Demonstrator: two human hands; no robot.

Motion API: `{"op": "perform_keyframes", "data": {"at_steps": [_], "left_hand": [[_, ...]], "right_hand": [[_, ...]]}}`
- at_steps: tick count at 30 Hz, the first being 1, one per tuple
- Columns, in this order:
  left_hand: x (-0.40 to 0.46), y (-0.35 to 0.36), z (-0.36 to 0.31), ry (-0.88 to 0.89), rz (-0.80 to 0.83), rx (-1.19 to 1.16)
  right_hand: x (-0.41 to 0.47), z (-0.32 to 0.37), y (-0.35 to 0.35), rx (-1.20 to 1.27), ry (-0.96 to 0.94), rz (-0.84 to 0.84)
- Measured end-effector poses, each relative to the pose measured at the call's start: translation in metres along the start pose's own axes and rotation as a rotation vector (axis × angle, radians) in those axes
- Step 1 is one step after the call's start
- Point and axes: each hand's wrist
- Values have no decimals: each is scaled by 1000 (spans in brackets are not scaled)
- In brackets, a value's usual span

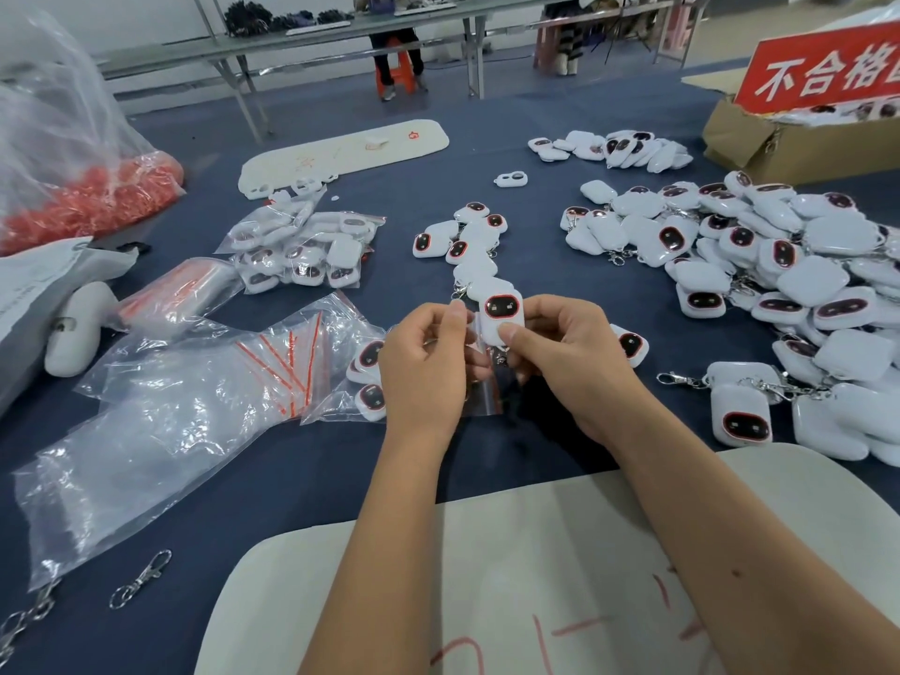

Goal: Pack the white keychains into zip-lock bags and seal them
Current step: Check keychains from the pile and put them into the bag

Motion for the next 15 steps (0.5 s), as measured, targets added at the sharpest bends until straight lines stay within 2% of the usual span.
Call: {"op": "perform_keyframes", "data": {"at_steps": [7,12,15], "left_hand": [[0,-2,4,190,-91,219],[-3,-1,3,387,-55,400],[-3,-1,1,413,-33,457]], "right_hand": [[3,-2,-2,8,9,-28],[4,-4,-1,-54,4,-37],[3,-3,0,-55,1,-41]]}}
Point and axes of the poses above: each hand's wrist, its own x-axis towards the middle knuckle, its own y-axis out of the palm, z = x × y, and after that the axes turned 10 degrees about -z, right-handed
